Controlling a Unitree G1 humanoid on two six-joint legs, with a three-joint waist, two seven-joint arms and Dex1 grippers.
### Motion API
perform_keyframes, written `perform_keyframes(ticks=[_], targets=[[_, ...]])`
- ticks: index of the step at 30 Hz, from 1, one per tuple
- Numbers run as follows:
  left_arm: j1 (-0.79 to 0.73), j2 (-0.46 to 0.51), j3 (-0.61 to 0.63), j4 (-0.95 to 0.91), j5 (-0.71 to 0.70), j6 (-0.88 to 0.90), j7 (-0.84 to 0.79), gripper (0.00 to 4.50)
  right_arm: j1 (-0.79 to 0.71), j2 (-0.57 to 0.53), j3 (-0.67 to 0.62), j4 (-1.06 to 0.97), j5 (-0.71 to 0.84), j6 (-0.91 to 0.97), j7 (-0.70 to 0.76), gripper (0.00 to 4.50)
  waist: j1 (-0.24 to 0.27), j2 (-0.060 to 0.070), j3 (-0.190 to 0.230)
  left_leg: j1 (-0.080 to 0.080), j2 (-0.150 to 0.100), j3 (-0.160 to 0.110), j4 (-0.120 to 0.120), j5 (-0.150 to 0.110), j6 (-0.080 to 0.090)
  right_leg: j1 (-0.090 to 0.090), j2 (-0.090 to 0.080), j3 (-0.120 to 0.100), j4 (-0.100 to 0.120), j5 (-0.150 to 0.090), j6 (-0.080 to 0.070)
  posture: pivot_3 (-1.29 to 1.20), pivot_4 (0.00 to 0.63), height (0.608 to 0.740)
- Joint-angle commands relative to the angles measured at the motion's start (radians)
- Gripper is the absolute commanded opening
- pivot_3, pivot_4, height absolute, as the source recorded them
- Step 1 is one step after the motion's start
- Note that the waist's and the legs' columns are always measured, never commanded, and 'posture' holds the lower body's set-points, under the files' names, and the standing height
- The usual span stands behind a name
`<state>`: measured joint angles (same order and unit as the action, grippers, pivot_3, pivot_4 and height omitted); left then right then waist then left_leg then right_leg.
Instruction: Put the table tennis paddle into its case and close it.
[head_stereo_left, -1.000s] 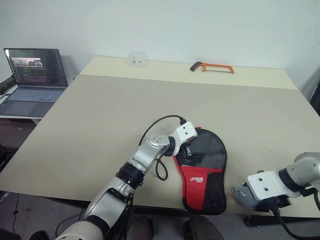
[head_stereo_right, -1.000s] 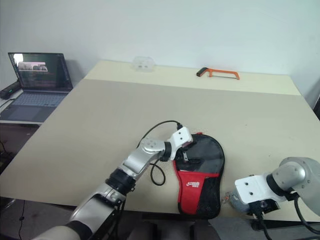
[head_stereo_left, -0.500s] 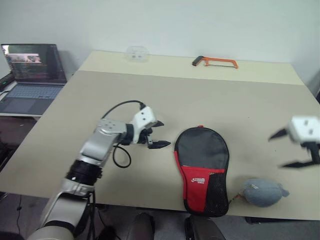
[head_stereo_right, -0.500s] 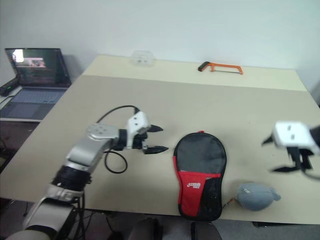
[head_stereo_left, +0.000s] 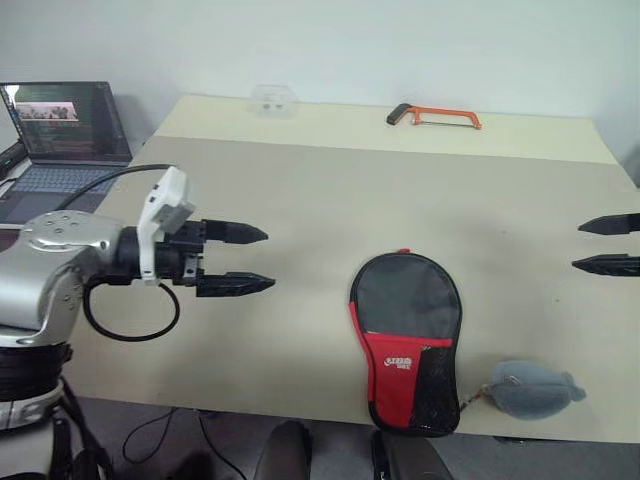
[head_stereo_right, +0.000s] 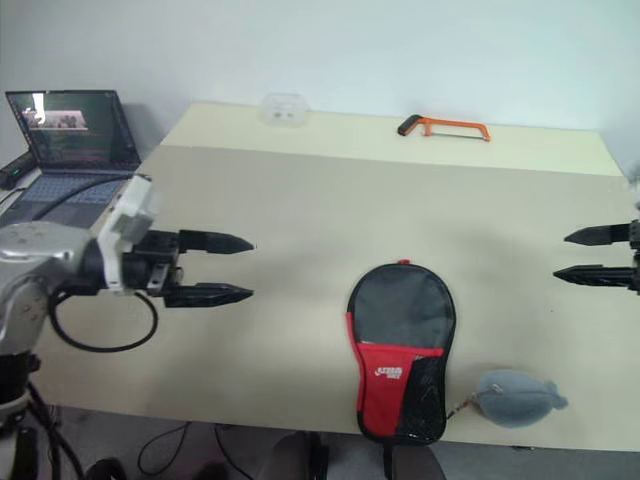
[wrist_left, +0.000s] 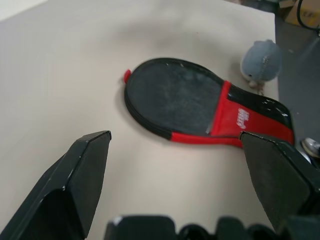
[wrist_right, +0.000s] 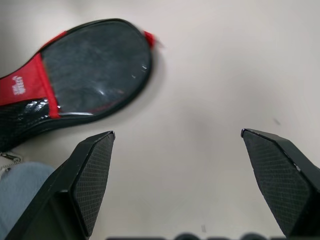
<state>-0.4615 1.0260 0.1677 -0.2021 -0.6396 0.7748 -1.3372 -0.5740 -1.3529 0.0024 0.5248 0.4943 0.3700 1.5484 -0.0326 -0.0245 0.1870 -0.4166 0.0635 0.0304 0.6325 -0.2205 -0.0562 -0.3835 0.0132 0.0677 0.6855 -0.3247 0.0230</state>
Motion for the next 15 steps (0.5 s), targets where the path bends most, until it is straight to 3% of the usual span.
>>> perform_keyframes(ticks=[1,10,15], targets=[[0.002,0.046,0.063,0.021,-0.005,-0.012,0.005,4.5,0.071,-0.061,-0.068,-0.022,0.055,-0.008,0.066,4.46,0.0,0.0,0.0,0.0,0.0,0.0,0.0,0.0,0.0,0.0,0.001,0.0,0.002,0.0,0.0,0.0,0.15,0.74],[0.014,0.077,0.124,0.151,0.043,-0.088,0.058,4.5,0.454,-0.039,-0.517,-0.371,0.115,0.145,0.019,4.46,-0.003,0.002,0.0,0.0,0.0,0.001,0.007,0.0,0.0,-0.004,0.004,0.0,0.014,-0.001,-0.001,0.0,0.15,0.74],[0.037,0.08,0.113,0.131,0.038,-0.095,0.053,4.5,0.509,-0.002,-0.6,-0.49,0.131,0.236,-0.016,4.46,-0.002,0.001,0.0,0.0,0.0,0.001,0.011,0.0,0.0,-0.002,0.003,0.0,0.014,-0.002,0.003,0.0,0.15,0.74]])
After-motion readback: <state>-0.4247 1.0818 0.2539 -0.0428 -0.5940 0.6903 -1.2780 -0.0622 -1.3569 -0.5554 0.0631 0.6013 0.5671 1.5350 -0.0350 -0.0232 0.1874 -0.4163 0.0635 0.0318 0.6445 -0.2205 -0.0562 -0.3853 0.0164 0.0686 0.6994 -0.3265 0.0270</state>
